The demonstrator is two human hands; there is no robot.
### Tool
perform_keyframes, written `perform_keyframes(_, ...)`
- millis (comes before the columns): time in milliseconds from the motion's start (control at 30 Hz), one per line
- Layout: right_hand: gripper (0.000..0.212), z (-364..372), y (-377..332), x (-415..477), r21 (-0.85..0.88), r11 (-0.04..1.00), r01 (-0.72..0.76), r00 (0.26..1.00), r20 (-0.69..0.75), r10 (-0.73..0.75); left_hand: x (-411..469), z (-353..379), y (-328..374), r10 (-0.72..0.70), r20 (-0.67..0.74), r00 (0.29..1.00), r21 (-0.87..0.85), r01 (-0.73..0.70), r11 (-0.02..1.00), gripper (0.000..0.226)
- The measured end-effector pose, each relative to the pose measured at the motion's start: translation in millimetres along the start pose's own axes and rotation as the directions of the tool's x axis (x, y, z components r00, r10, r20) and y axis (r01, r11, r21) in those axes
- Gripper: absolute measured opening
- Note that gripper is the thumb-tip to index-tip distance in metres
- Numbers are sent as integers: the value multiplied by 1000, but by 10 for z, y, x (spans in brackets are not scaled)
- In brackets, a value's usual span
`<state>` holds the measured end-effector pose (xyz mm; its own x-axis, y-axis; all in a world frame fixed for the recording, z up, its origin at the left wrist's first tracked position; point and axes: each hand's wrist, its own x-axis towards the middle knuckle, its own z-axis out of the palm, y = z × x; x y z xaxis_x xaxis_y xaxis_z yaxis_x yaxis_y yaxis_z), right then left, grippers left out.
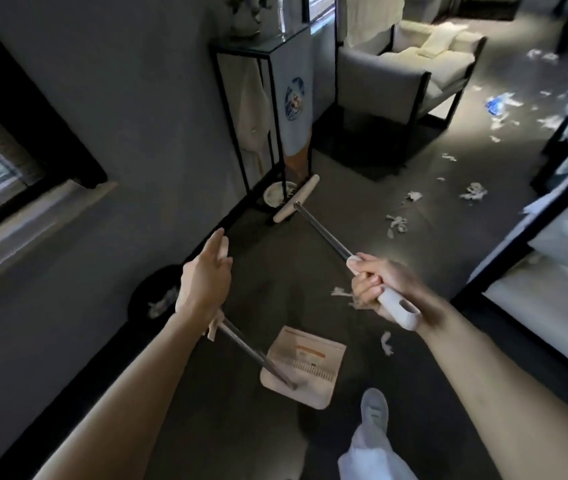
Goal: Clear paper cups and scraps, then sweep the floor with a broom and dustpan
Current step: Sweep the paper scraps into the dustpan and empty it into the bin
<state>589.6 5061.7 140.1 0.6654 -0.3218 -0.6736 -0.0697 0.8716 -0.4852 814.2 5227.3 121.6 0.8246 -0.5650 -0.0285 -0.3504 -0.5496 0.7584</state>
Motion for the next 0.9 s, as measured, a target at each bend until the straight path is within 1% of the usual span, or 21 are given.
perform_keyframes(133,18,-603,-522,133,15,999,33,996,-83,-32,279,871,519,48,137,989,-65,-39,997,50)
perform_keyframes(300,21,-1408,-1396,322,98,992,82,986,-154,-66,859,1890,1451,111,200,973,-106,-91,990,51)
perform_keyframes(533,27,-2208,-2865,450,199,965,169,965,-232,-121,1799,3015,2838,260,242,935,-245,-201,948,58)
perform_keyframes(600,27,-2367,-3268,548,219,954,203,955,-259,-144,2106,3330,3197,302,244,921,-240,-244,939,61)
perform_keyframes(667,24,-2512,-3685,664,231,943,240,944,-284,-170,2447,3689,3536,343,255,904,-276,-272,922,63)
perform_keyframes(767,15,-2722,-4337,935,231,920,317,916,-324,-234,2998,4303,4005,376,257,890,-299,-297,907,65)
perform_keyframes(867,25,-2968,-5095,1350,222,901,373,885,-377,-274,3633,4949,4461,394,257,882,-311,-310,898,66)
perform_keyframes(900,23,-3059,-5364,1497,224,899,377,883,-381,-275,3862,5155,4619,405,269,874,-317,-317,894,66)
